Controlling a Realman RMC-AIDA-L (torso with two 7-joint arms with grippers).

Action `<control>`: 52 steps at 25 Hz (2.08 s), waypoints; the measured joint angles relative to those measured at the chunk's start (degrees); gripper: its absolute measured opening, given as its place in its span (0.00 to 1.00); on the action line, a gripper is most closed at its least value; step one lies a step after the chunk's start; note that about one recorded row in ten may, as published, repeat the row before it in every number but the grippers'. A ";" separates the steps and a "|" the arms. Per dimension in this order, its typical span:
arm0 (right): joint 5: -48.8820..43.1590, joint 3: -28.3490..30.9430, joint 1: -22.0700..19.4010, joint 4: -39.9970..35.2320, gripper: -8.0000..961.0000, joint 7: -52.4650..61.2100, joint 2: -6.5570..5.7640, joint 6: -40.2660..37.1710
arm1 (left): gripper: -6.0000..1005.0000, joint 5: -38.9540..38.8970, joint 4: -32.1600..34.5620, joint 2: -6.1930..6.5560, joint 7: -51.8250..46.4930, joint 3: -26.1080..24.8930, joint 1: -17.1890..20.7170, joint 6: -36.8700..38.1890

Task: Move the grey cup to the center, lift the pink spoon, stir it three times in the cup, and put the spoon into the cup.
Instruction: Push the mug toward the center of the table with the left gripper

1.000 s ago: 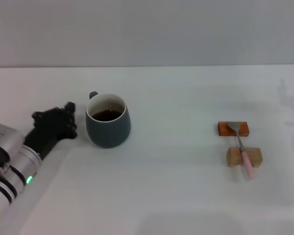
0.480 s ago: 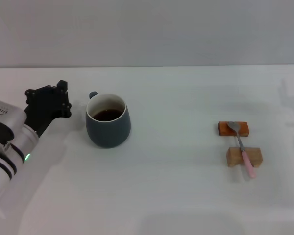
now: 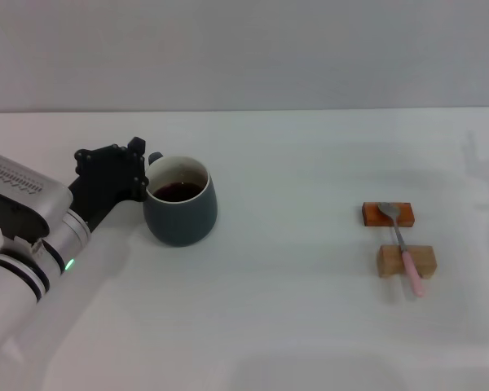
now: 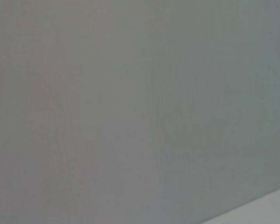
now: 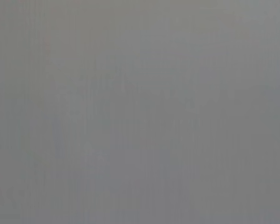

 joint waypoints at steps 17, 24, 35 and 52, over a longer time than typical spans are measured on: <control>-0.17 -0.45 -0.16 0.55 0.62 0.09 0.16 0.10 | 0.00 -0.54 -0.36 0.03 -2.28 -0.21 0.81 0.12; -0.07 -0.49 -0.72 1.01 0.61 0.09 0.15 0.10 | 0.00 -0.56 -0.04 0.30 -4.09 -2.27 1.17 0.74; 0.03 -0.42 -0.83 1.23 0.61 0.09 0.15 0.10 | 0.00 -0.20 -2.07 0.03 -3.25 -2.31 -0.17 -2.39; -0.37 0.00 -0.48 1.19 0.61 -0.33 -0.11 0.09 | 0.00 -0.09 -1.33 0.03 -3.78 0.52 0.52 -2.10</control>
